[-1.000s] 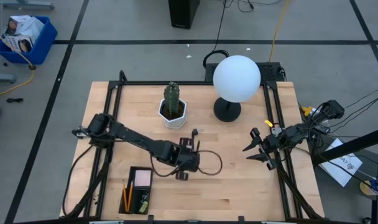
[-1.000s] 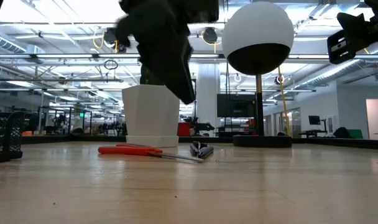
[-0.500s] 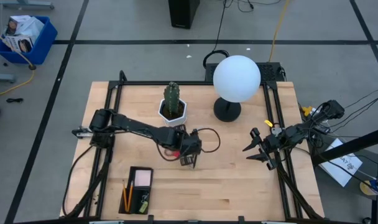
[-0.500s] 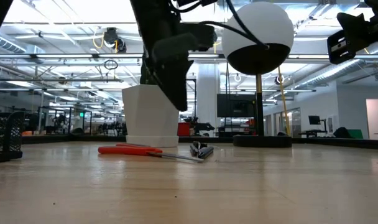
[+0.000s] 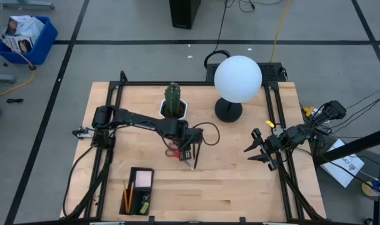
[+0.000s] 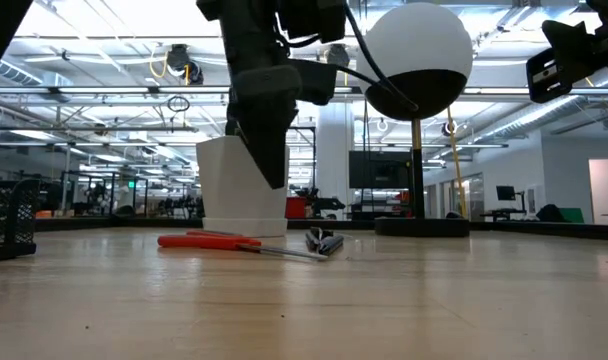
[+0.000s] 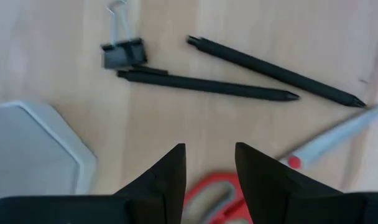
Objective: Pick and place office supplies into organizer
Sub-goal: Put the binder clip in the desk organizer
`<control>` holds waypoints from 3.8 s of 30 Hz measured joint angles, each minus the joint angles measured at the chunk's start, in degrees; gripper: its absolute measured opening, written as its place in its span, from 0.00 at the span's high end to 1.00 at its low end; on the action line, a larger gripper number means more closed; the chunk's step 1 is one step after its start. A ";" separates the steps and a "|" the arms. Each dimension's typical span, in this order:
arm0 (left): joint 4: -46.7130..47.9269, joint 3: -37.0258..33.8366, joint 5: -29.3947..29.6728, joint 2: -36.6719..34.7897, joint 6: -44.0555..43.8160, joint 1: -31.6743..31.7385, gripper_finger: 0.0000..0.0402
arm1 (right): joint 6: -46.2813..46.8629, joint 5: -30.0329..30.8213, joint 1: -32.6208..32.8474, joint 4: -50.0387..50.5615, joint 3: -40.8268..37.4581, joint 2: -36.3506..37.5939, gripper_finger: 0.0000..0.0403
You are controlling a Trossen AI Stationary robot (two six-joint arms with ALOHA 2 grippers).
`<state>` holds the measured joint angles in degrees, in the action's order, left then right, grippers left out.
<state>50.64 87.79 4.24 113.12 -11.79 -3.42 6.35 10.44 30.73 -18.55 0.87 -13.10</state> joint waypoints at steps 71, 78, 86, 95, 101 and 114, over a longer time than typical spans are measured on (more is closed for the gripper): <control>3.44 12.88 -6.96 6.98 -4.73 0.82 0.64 | 0.00 0.00 0.02 -0.02 0.01 -0.33 0.62; 15.79 25.33 -4.09 15.78 -0.32 1.14 0.48 | 0.00 0.00 0.01 -0.01 0.01 -0.33 0.62; 20.52 31.61 -3.56 17.77 3.97 3.86 0.41 | 0.00 0.00 0.00 -0.02 0.02 -0.33 0.62; 19.86 31.41 -1.22 17.78 4.64 5.53 0.30 | 0.00 0.01 0.00 0.00 0.02 -0.33 0.62; 19.23 31.35 -1.87 17.81 6.80 6.10 0.15 | 0.00 0.00 0.01 0.00 0.00 -0.33 0.62; 19.60 31.56 -5.19 20.77 11.80 8.11 0.14 | 0.00 0.02 0.00 -0.03 0.00 -0.33 0.62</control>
<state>70.24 119.35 -0.95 133.89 0.01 4.69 6.35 10.46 30.73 -18.57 0.87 -13.43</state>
